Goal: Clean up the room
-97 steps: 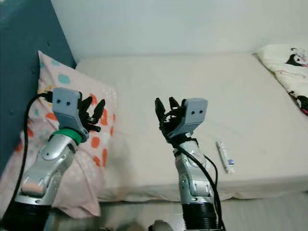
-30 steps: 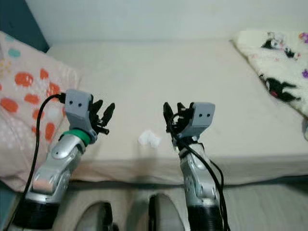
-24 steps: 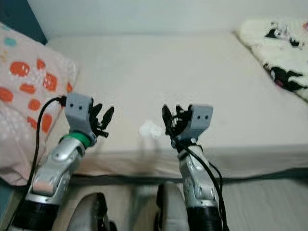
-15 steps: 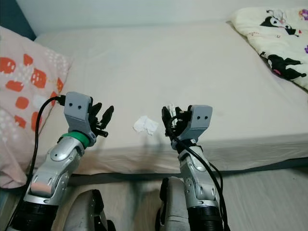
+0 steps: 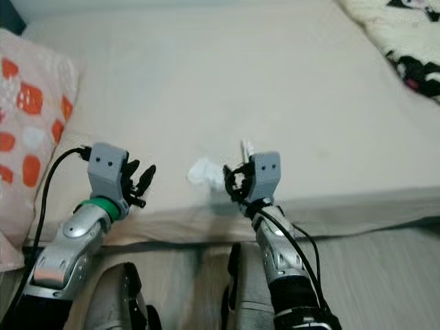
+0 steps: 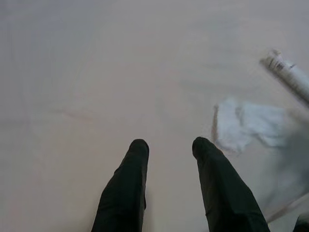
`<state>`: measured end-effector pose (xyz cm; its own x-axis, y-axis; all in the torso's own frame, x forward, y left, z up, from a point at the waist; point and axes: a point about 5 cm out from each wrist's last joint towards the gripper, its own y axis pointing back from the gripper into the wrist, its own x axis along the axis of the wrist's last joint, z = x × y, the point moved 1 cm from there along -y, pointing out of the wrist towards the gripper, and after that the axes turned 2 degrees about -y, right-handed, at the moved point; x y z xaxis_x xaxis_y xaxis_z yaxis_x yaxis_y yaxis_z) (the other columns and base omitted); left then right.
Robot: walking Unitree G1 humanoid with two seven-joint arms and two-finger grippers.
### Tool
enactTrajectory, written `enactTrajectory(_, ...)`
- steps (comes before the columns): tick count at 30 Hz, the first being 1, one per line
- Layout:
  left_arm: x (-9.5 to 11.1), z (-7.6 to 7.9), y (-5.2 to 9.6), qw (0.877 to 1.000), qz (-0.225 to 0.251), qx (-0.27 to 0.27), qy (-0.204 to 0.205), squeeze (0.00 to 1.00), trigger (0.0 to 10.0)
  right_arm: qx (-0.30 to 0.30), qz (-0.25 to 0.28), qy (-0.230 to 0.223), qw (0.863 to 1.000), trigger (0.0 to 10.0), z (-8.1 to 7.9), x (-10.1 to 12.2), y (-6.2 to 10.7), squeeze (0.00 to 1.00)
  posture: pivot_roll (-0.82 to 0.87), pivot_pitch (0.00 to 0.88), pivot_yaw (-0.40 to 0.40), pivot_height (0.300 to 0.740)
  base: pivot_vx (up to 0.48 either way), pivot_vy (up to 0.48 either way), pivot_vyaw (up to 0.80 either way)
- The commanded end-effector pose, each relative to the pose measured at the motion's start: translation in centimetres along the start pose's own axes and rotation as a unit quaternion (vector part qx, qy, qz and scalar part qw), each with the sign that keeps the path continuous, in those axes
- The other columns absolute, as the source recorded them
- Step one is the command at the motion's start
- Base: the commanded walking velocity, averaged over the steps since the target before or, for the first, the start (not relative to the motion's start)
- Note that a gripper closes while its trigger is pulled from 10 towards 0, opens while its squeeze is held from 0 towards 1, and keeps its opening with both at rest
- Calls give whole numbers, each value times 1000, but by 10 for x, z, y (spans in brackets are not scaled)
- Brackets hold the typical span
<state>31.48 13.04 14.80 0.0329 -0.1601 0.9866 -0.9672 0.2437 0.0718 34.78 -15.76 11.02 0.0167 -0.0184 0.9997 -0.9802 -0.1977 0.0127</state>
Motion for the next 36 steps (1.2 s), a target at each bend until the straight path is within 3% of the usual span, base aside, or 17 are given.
enactTrajectory(1,-9,-2,2,1000,-22,2,-7,0,10000,-22,-15,13,1000,10000,7,-10,4,129,-58,275,105,582,0,0,0)
enactTrajectory(2,-8,-3,2,1000,-21,4,-9,0,10000,-47,-17,34,998,10000,18,-10,4,976,-53,279,108,582,0,0,0)
enactTrajectory(5,-8,-3,3,1000,-22,6,-10,0,10000,-73,-21,51,996,10000,31,-10,6,1000,-45,285,112,582,0,0,0)
enactTrajectory(6,-8,-3,7,1000,-24,6,-12,0,10000,-98,-27,59,993,10000,46,-12,8,1000,-33,294,121,582,0,0,0)
enactTrajectory(8,-8,-4,9,1000,-26,6,-13,0,10000,-101,-30,56,993,10000,50,-13,8,1000,-23,299,127,582,0,0,0)
enactTrajectory(9,-9,-5,10,999,-27,6,-15,0,10000,-101,-33,49,993,10000,51,-14,7,537,-20,301,128,582,0,0,0)
enactTrajectory(10,-9,-6,11,999,-29,7,-17,0,10000,-104,-40,38,993,10000,52,-17,5,0,-11,306,132,582,0,0,0)
enactTrajectory(15,-8,-11,13,999,-31,14,-21,0,10000,-102,-73,-7,992,10000,50,-28,2,0,13,312,139,582,0,0,0)
enactTrajectory(16,-7,-13,14,999,-31,19,-21,0,10000,-92,-78,-16,993,6510,47,-30,-1,0,22,314,140,582,0,0,0)
enactTrajectory(17,-7,-14,15,999,-32,23,-22,0,10000,-83,-81,-21,993,4353,45,-30,-2,0,30,314,140,582,0,0,0)
enactTrajectory(18,-7,-15,16,999,-32,26,-22,0,10000,-76,-81,-19,994,3294,44,-30,-4,0,34,314,139,582,0,0,0)
enactTrajectory(20,-7,-15,17,999,-32,29,-22,0,10000,-68,-78,-13,995,3137,42,-28,-6,0,39,314,138,582,0,0,0)
enactTrajectory(22,-7,-16,18,999,-32,31,-22,0,10000,-53,-67,6,996,4157,39,-22,-10,0,40,311,135,582,0,0,0)
enactTrajectory(24,-7,-16,19,999,-34,32,-21,0,10000,-42,-62,12,997,3137,36,-18,-13,0,39,309,133,582,0,0,0)
enactTrajectory(25,-7,-16,19,999,-34,32,-21,0,10000,-42,-62,12,997,3137,36,-18,-13,0,39,309,133,582,0,0,0)
enactTrajectory(26,-7,-16,19,999,-35,33,-20,0,10000,-34,-61,6,998,0,34,-16,-16,0,38,305,131,582,0,0,0)
enactTrajectory(36,-4,-13,12,999,-28,36,-15,0,10000,7,-90,-37,995,0,20,-24,-19,0,22,269,117,582,0,0,0)
